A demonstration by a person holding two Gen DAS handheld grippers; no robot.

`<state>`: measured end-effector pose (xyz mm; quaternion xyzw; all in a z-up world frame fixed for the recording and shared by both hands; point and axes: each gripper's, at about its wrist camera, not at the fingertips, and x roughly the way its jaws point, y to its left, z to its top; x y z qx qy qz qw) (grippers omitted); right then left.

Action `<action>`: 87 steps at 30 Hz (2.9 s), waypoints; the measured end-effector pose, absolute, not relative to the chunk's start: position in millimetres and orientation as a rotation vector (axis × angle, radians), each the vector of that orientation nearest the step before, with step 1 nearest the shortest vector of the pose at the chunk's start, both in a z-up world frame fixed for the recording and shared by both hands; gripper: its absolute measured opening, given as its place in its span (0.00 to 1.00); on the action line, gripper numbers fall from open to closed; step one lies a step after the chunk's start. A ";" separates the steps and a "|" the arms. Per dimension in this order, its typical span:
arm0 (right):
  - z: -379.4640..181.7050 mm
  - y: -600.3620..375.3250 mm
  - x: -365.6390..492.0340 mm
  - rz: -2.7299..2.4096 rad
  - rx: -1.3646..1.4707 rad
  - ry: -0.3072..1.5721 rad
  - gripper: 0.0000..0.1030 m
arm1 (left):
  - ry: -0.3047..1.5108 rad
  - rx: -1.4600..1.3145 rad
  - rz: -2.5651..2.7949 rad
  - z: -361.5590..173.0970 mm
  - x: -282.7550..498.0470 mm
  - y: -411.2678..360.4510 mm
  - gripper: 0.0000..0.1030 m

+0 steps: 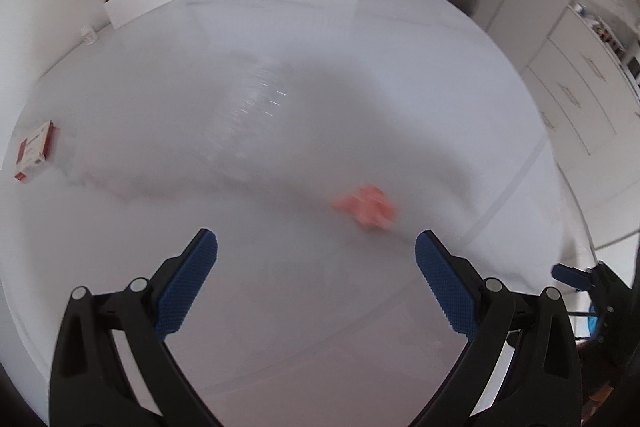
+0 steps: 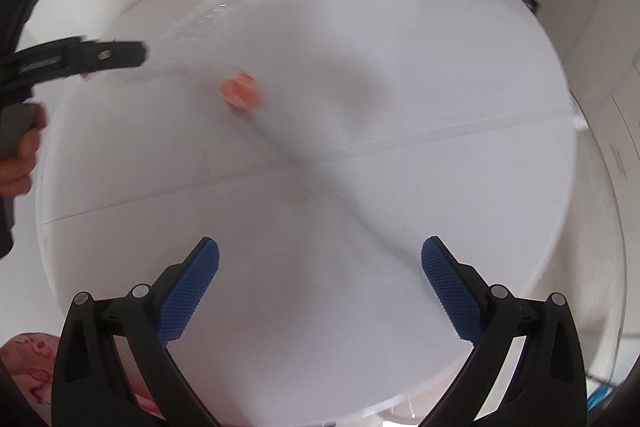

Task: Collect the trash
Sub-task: 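Move both open tools back to the table, then grasp the clear plastic bottle with the left tool while the right tool grasps the orange tissue, then carry both items over the bin and open both tools to drop them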

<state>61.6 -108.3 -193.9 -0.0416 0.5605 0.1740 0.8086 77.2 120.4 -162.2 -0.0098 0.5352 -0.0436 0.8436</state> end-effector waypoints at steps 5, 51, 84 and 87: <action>-193.5 -70.9 97.3 0.426 -0.148 1.189 0.98 | 1.160 0.012 -0.092 -183.5 122.1 138.4 0.92; -227.2 15.7 177.7 0.554 -0.213 1.219 0.54 | 1.158 0.088 -0.148 -222.2 189.8 163.2 0.57; -192.5 -264.3 -76.1 0.077 0.206 1.177 0.30 | 1.178 0.140 -0.553 -151.3 -30.1 -80.0 0.58; -194.4 -293.9 -96.4 0.024 0.247 1.171 0.30 | 1.181 0.188 -0.618 -152.0 -46.5 -113.4 0.58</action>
